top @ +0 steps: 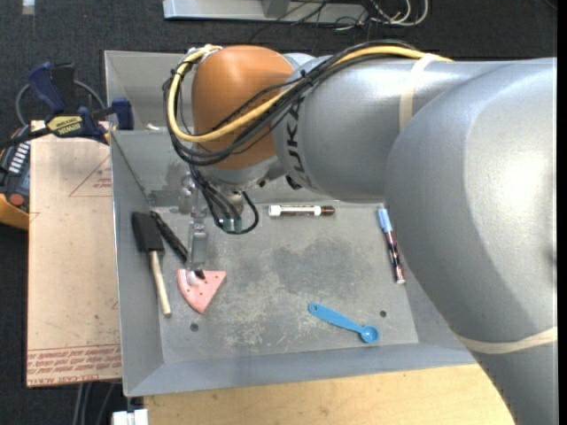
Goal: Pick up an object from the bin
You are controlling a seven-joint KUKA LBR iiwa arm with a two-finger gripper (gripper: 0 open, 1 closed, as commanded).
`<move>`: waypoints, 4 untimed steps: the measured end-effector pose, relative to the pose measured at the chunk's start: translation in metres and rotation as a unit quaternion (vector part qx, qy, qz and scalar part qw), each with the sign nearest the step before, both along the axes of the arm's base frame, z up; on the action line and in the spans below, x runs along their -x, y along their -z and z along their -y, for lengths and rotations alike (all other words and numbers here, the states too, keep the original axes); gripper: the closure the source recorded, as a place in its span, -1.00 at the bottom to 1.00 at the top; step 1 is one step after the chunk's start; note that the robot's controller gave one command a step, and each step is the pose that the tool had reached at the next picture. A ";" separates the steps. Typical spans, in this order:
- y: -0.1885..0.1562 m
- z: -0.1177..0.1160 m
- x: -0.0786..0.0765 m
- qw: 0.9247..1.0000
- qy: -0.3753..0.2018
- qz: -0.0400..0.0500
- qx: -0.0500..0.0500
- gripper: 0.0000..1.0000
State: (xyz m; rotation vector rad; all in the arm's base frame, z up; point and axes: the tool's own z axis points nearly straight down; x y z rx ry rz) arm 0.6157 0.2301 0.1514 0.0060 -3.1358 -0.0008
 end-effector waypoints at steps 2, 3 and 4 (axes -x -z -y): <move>0.079 -0.007 0.002 1.000 0.006 0.002 -0.001 -1.00; 0.068 -0.005 0.003 0.995 0.098 0.005 0.002 1.00; 0.068 -0.005 0.003 0.995 0.098 0.005 0.001 1.00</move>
Offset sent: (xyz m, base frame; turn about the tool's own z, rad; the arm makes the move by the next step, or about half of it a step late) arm -0.0035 0.0070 -0.0814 0.0145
